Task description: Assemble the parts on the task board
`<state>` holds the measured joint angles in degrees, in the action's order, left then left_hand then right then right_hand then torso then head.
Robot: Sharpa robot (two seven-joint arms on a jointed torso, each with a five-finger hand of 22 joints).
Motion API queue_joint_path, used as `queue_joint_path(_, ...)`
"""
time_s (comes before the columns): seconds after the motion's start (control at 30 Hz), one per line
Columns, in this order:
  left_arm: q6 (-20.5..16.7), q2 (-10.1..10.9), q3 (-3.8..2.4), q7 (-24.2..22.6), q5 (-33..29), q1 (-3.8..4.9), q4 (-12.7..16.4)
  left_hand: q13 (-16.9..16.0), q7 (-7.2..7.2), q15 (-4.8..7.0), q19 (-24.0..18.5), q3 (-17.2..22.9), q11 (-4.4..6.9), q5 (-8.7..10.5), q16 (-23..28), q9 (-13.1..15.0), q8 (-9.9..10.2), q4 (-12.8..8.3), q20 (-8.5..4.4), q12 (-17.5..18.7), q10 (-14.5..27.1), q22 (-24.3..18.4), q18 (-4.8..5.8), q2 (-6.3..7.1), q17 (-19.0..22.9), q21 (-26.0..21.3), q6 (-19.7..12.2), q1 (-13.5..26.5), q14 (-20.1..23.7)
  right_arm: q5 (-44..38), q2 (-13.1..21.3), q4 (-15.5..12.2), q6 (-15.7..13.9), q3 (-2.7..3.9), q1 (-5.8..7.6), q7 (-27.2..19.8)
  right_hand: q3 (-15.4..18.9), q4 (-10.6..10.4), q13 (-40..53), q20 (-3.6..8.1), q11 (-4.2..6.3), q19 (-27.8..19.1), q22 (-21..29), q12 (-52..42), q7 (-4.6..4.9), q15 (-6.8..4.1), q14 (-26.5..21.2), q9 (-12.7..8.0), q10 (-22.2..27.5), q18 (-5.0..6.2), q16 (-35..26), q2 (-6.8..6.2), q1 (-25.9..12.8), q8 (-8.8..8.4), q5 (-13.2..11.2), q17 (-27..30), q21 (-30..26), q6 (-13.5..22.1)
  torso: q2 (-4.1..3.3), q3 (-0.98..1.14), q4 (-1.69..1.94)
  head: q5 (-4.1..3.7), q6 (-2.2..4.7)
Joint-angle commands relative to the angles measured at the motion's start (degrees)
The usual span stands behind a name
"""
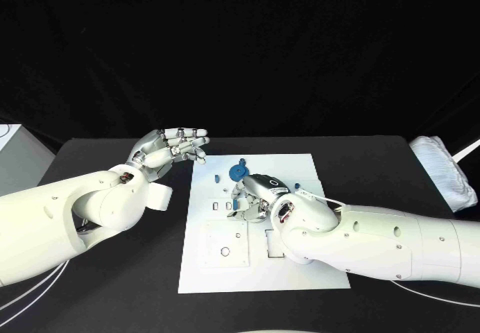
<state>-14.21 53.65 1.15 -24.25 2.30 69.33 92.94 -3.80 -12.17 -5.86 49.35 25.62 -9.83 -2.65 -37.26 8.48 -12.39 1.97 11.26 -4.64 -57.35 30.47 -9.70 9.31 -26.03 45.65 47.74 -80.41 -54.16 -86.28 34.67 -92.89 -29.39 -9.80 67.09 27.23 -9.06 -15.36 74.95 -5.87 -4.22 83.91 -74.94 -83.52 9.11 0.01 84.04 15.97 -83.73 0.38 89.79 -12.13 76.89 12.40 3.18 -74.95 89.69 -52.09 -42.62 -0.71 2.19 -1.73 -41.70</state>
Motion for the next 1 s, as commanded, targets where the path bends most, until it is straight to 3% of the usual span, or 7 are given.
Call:
queue_joint_path(0.03,0.4,-0.3,-0.03,1.1,1.8,0.05,-0.2,0.0,-0.87,-0.15,-0.3,0.2,0.03,-0.12,-0.3,-0.1,0.3,0.0,-0.01,0.1,0.5,0.1,-0.72,0.03,0.1,0.5,0.0,0.9,0.4,-0.7,0.9,-1.2,-2.9,0.0,-0.04,-1.7,2.2,-1.2,8.9,-0.39,-0.33,6.1,-15.1,0.4,0.12,0.33,5.9,-0.2,0.1,-0.38,0.2,0.04,1.5,-0.17,-0.1,-14.9,0.3,0.5,0.12,0.05,0.07,-0.06,0.1)
queue_joint_path(0.13,-0.8,-0.6,-0.03,4.1,4.6,0.05,-0.6,-0.4,-1.02,0.17,0.4,-0.1,0.25,-0.15,-2.0,-0.2,0.4,0.4,-0.12,-0.8,-1.0,0.5,-0.9,0.06,-0.6,1.3,-0.1,1.6,-1.6,0.8,2.3,-2.6,-4.7,0.16,0.19,-4.3,2.8,-1.3,8.9,-0.44,-0.38,6.1,-15.1,0.3,0.19,0.37,5.9,-0.3,0.1,-0.38,0.1,0.55,2.3,-0.16,1.0,-14.8,0.3,0.6,0.34,0.13,-0.12,0.09,0.26)
queue_joint_path(0.3,-1.6,-1.2,-0.04,12.7,9.5,0.06,-1.4,-4.4,0.46,2.42,5.2,-2.8,2.64,-0.12,-12.7,1.1,-2.7,5.7,-1.97,-9.4,-9.7,2.8,-0.95,-0.44,-6.2,6.2,2.8,7.3,-8.3,7.5,5.1,-3.7,-3.6,0.47,2.03,-13.6,2.1,-1.0,7.6,-0.48,-0.41,5.1,-13.7,1.8,0.23,0.4,5.6,-0.4,1.5,0.12,-0.3,2.02,4.4,0.19,4.5,-13.8,-1.5,0.6,0.85,0.27,-0.39,0.23,0.48)
queue_joint_path(0.37,-0.4,-1.3,-0.05,17.5,13.2,0.18,-1.9,-8.3,1.91,3.88,9.8,-4.0,4.15,-0.29,-20.3,2.2,-5.0,6.9,-3.27,-15.6,-12.4,8.6,-0.16,0.0,-12.0,12.0,4.2,8.0,-12.5,10.6,6.6,-4.1,-2.9,0.59,3.08,-17.4,2.0,-0.9,7.4,-0.46,-0.37,4.7,-13.2,2.0,0.18,0.37,5.6,-0.3,1.8,0.32,-0.3,1.92,4.8,0.45,5.4,-13.7,-2.3,0.5,1.1,0.38,-0.42,0.36,0.53)
queue_joint_path(0.43,2.0,-1.7,-0.06,22.1,17.1,0.62,-2.3,-13.1,3.11,4.87,14.3,-5.4,5.29,-0.4,-31.2,3.8,-7.7,8.8,-4.26,-22.4,-12.5,16.3,1.08,0.17,-25.7,18.4,5.3,9.6,-18.8,13.8,8.2,-4.4,-2.2,0.69,4.07,-20.2,2.0,-0.9,7.3,-0.45,-0.36,4.5,-12.9,2.2,0.16,0.36,5.6,-0.3,2.0,0.44,-0.3,1.74,5.0,0.59,5.6,-13.7,-2.7,0.5,1.39,0.53,-0.49,0.49,0.37)
queue_joint_path(0.7,12.2,-4.8,-0.03,38.9,31.6,3.23,-5.3,-30.7,5.1,6.47,20.9,-8.2,7.01,-0.3,-46.2,12.7,-19.1,14.6,-5.72,-46.5,-4.9,29.9,3.3,-0.96,-47.5,28.9,3.1,10.0,-28.5,26.1,14.5,-5.1,-0.9,0.87,7.87,-25.8,2.0,-1.0,7.0,-0.43,-0.39,4.3,-12.6,2.4,0.21,0.35,5.6,-0.3,2.3,0.52,-0.4,1.56,5.5,0.87,7.6,-13.7,-3.1,0.9,2.22,0.82,-0.45,1.23,-0.16)
queue_joint_path(1.0,20.2,-11.2,1.47,52.0,42.2,6.17,-9.5,-36.4,5.51,6.68,22.2,-9.4,7.31,-0.18,-47.6,17.3,-23.6,14.8,-6.0,-52.8,-4.6,32.7,3.8,-2.14,-50.4,30.9,1.1,13.0,-29.8,31.0,18.0,-3.0,-1.1,1.06,10.17,-28.0,2.3,-1.3,6.9,-0.44,-0.45,4.3,-12.5,2.5,0.28,0.39,5.6,-0.3,2.5,0.56,-0.4,1.6,4.6,1.02,8.7,-13.6,-3.3,1.2,2.71,1.25,-0.42,1.65,-0.8)
